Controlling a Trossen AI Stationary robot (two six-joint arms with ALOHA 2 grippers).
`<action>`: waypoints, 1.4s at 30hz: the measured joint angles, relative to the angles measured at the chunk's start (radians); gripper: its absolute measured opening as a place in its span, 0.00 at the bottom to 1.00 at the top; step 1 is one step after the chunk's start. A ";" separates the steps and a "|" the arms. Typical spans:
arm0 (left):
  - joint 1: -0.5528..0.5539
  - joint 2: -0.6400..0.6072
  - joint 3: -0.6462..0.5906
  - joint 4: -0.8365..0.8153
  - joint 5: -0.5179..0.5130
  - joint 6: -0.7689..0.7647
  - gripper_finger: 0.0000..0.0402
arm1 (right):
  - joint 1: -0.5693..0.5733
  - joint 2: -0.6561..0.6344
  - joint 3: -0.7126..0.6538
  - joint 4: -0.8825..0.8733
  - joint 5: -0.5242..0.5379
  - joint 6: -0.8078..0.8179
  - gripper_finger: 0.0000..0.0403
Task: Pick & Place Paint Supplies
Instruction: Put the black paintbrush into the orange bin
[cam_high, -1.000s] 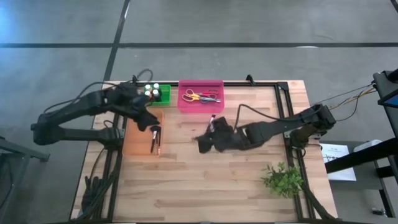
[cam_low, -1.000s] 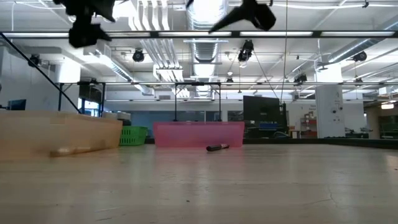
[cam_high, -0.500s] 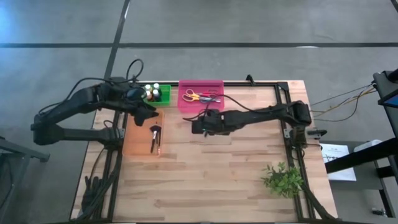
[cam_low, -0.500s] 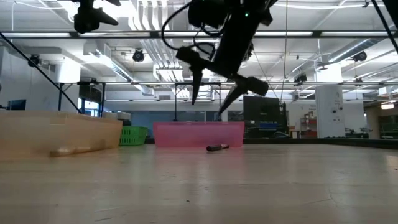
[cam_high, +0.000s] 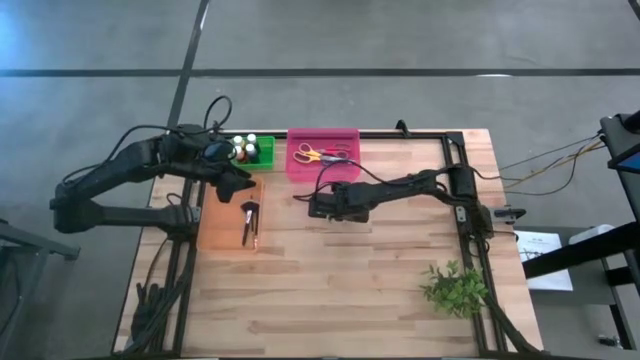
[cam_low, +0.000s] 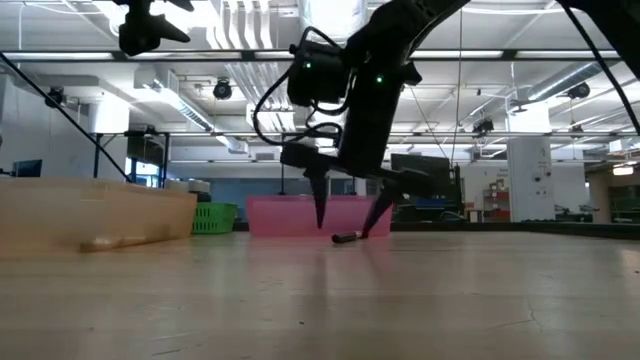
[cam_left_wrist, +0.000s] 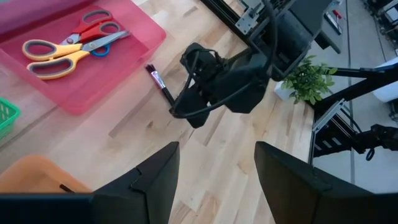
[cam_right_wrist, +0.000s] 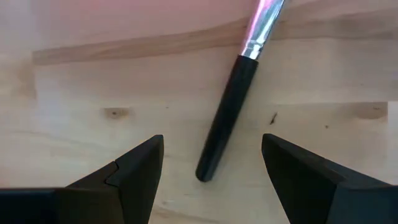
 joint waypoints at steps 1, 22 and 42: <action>0.000 0.000 0.000 0.000 0.000 0.000 0.54 | -0.002 0.007 0.005 -0.007 -0.004 0.000 0.66; 0.000 0.000 0.000 0.000 0.000 0.015 0.54 | -0.007 0.034 0.018 -0.262 0.041 -0.003 0.66; 0.000 0.000 0.000 0.000 -0.003 -0.003 0.54 | -0.013 0.031 0.005 -0.247 0.079 -0.050 0.12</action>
